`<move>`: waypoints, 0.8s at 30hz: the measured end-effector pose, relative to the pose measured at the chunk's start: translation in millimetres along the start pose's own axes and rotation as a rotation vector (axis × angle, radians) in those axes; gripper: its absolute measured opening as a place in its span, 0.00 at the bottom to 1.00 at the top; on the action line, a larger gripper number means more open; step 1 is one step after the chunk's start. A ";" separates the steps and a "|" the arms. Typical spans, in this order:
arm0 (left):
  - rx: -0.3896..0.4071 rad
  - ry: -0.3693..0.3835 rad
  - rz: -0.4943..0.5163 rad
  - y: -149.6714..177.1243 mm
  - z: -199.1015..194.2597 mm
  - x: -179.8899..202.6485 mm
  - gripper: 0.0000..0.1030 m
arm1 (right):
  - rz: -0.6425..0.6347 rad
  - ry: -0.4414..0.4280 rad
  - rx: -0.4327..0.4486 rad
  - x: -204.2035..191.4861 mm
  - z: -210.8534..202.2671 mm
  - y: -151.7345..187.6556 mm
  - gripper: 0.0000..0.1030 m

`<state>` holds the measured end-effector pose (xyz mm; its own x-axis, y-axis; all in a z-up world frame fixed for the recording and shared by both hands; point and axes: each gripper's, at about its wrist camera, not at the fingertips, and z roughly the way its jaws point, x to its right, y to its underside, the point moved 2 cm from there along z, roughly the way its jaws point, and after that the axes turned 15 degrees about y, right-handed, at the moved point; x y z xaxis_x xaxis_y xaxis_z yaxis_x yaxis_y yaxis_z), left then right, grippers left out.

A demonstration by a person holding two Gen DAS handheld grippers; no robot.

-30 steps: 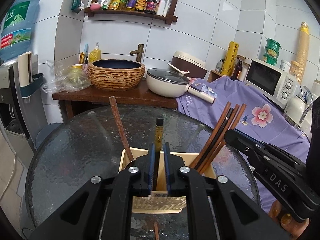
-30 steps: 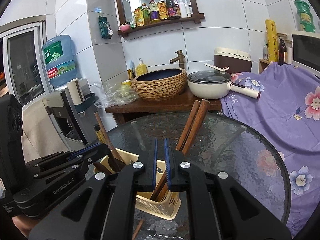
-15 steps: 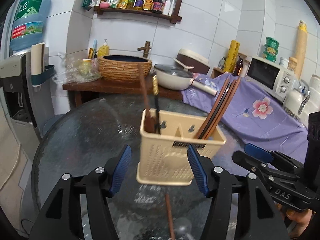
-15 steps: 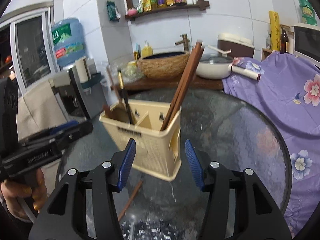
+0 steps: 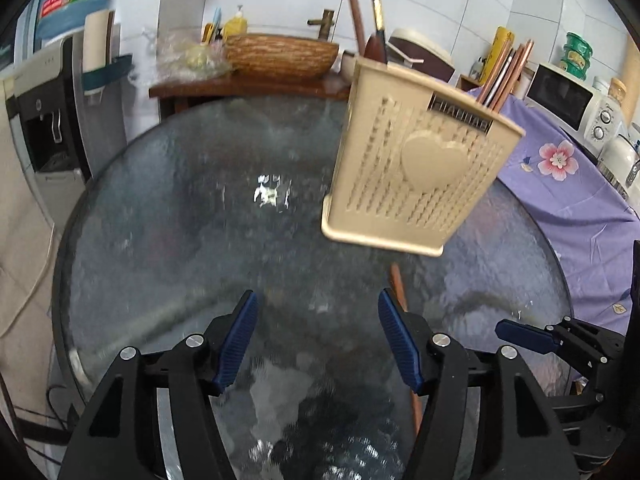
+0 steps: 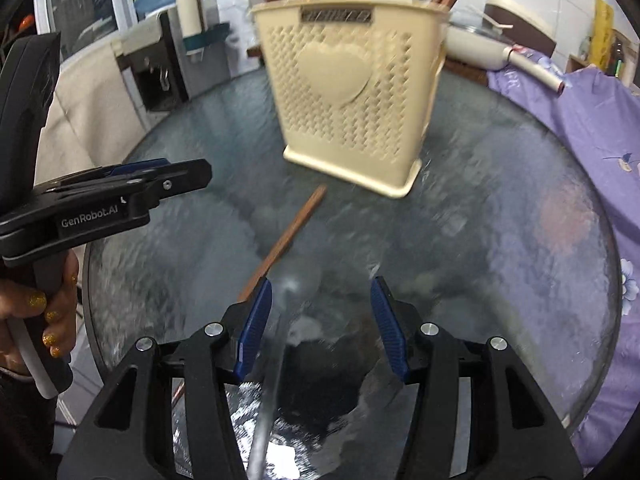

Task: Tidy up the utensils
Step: 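Move both tools down to the wooden chopstick and clear spoon on the table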

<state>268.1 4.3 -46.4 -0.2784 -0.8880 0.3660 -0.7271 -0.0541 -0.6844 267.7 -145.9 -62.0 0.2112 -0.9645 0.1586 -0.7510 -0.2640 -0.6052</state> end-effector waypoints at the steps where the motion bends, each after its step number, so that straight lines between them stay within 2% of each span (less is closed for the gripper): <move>1: -0.005 -0.001 -0.008 4.2 0.1 -2.2 0.60 | -0.012 0.005 -0.009 -3.7 2.4 3.0 0.50; 9: -0.017 -0.006 -0.037 19.8 -4.3 -9.8 0.61 | -0.057 0.019 -0.051 -20.8 14.4 12.0 0.50; 19: -0.017 -0.011 -0.058 23.0 -8.0 -18.5 0.61 | -0.056 0.032 -0.050 -32.2 24.8 -8.0 0.45; 24: -0.019 -0.013 -0.059 22.6 -6.8 -19.8 0.61 | -0.053 0.035 -0.052 -36.0 27.5 -15.3 0.38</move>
<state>252.9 23.7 -64.9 -0.2268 -0.8894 0.3968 -0.7540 -0.0976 -0.6496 288.8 -106.9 -79.9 0.2305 -0.9485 0.2173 -0.7707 -0.3143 -0.5544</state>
